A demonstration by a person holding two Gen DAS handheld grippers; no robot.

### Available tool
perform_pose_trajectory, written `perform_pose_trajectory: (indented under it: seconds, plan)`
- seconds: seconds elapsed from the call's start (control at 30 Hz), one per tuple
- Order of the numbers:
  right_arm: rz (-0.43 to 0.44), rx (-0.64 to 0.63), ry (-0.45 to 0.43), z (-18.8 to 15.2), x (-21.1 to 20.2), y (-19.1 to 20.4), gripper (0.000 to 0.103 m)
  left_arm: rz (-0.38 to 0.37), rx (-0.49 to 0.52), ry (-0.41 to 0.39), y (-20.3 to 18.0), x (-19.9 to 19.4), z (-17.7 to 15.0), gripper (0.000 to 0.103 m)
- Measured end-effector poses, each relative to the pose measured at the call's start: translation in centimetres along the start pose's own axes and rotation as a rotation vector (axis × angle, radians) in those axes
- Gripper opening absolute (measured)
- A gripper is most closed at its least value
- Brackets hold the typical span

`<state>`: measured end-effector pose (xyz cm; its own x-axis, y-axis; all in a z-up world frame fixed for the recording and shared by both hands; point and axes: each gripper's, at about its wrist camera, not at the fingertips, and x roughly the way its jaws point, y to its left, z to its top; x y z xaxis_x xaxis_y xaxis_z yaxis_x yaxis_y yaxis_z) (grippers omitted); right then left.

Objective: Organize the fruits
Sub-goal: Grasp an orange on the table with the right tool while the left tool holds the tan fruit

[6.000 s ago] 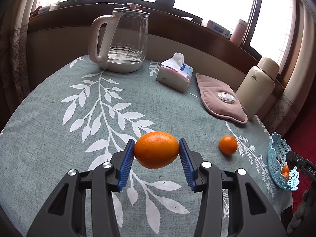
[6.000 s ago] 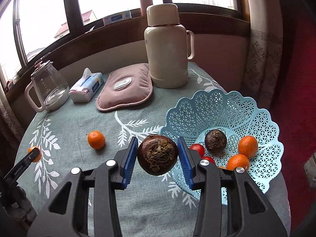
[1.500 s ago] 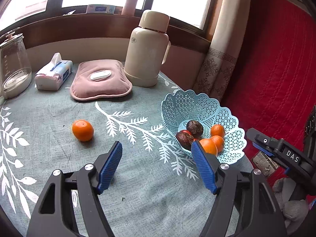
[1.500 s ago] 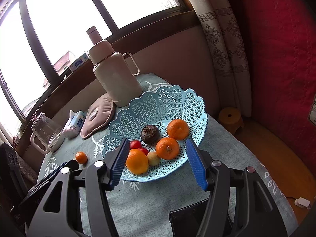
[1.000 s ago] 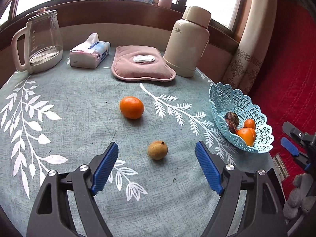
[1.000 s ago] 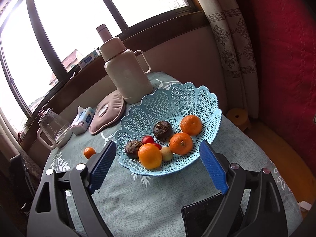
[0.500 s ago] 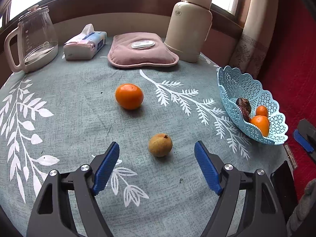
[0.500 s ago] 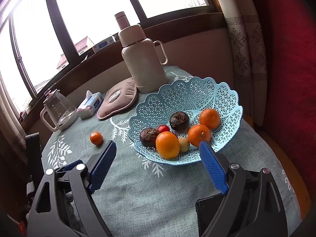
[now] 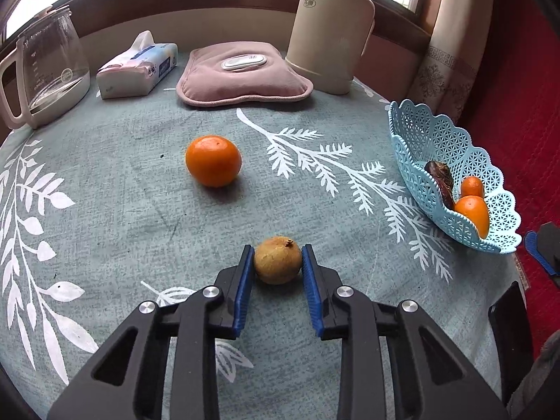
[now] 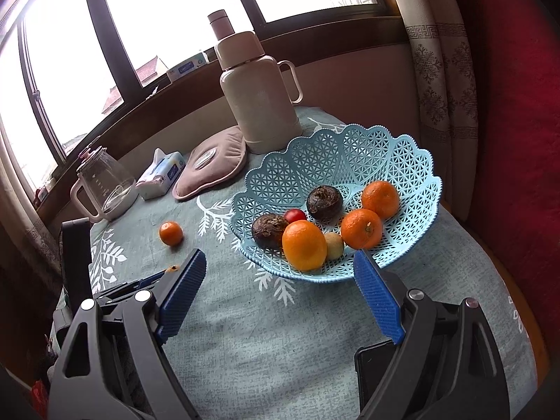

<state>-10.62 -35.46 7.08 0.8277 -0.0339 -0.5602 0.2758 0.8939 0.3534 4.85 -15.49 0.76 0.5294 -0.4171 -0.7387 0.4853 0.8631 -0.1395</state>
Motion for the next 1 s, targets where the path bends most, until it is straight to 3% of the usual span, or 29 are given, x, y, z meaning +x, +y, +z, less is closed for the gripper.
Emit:
perform_pose_trajectory:
  seconds: [0.27, 0.53, 1.0]
  plan:
    - [-0.008, -0.031, 0.005, -0.5, 0.0, 0.7, 0.087, 0.013, 0.001, -0.049, 0.6, -1.8, 0.0, 0.028]
    - [0.006, -0.073, 0.02, -0.6, 0.9, 2.9, 0.087, 0.057, -0.058, -0.102, 3.9, -4.5, -0.4, 0.028]
    - [0.031, -0.284, 0.058, -0.7, 5.1, 10.8, 0.087, 0.227, -0.173, -0.212, 9.9, -7.3, -1.0, 0.028]
